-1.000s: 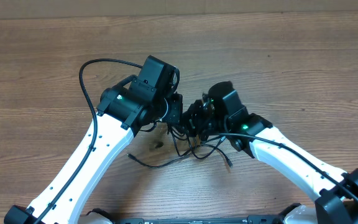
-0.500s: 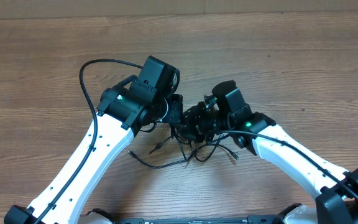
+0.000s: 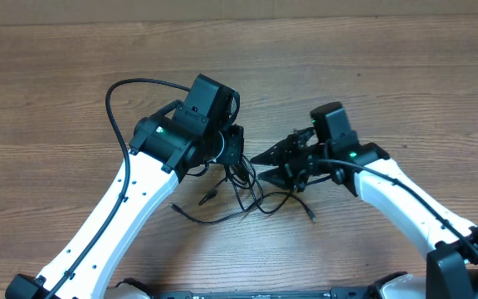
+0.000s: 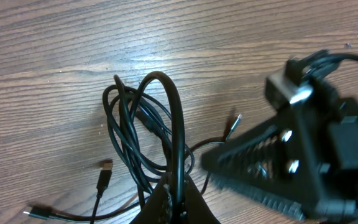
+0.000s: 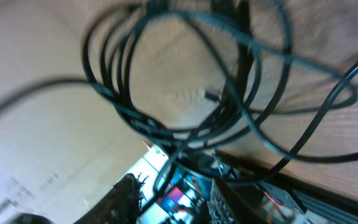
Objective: Untangle cables
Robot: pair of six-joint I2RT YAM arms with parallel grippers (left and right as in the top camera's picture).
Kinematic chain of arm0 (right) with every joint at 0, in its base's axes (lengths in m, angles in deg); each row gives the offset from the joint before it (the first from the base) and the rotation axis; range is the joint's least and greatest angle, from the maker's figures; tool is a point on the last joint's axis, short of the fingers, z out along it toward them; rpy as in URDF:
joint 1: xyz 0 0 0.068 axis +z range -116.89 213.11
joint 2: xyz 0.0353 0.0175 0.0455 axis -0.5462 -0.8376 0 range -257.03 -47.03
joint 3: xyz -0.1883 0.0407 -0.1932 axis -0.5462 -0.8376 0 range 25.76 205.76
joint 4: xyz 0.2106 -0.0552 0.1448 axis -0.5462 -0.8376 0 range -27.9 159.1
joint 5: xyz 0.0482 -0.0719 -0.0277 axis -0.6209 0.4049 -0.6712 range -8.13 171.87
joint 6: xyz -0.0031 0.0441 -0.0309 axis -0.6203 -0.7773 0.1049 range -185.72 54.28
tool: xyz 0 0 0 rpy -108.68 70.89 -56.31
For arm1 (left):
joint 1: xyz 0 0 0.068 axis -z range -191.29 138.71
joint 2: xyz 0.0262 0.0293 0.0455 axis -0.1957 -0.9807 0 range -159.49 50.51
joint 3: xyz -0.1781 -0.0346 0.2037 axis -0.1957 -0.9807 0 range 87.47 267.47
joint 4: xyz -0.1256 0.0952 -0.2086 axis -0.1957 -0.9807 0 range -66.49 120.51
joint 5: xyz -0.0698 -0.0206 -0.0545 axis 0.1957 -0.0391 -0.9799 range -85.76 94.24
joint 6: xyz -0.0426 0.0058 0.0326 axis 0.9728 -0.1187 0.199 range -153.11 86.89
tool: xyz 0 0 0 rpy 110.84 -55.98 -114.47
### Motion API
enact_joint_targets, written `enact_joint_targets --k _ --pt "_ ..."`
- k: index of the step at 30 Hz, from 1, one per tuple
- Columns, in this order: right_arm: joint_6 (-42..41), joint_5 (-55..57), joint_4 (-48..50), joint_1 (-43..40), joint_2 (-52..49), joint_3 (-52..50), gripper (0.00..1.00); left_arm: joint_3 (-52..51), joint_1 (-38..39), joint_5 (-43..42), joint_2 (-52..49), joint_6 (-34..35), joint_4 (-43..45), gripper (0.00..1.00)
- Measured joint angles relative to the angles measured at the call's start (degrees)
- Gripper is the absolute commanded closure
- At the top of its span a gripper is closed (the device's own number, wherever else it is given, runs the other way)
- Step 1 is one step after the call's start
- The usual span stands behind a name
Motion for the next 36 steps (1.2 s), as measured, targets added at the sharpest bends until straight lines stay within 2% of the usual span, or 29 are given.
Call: enact_joint_targets --k 4,8,11,15,27,29,31,34,36 --pt "-1.38 1.46 0.24 4.20 0.00 0.00 0.49 0.00 0.00 0.00 0.00 0.00 0.00 0.96" --pt "-4.22 6.34 1.86 7.67 0.00 0.00 0.48 0.00 0.00 -0.02 0.00 0.00 0.00 0.96" --pt "-5.99 9.42 6.10 9.05 0.00 0.00 0.50 0.00 0.00 -0.02 0.00 0.02 0.00 0.96" --pt "-8.09 12.26 10.67 9.40 0.00 0.00 0.60 0.00 0.00 -0.02 0.00 0.02 -0.02 0.96" --pt "-11.98 14.45 11.56 13.20 0.00 0.00 0.62 0.00 0.00 -0.02 0.00 0.20 0.02 0.95" --pt "-12.17 15.34 11.56 14.27 0.00 0.00 0.64 0.00 0.00 -0.02 0.00 0.20 0.00 0.96" --pt "-12.28 16.11 11.56 14.82 0.00 0.00 0.73 0.00 0.00 -0.02 0.00 0.17 0.00 0.96" --pt "-12.48 17.18 11.56 14.93 0.00 0.00 0.96 0.00 0.00 -0.04 0.00 0.20 0.07 0.96" --pt "-12.55 17.97 11.54 14.93 0.00 0.00 0.96 0.00 0.00 -0.04 0.00 0.20 0.15 0.96"
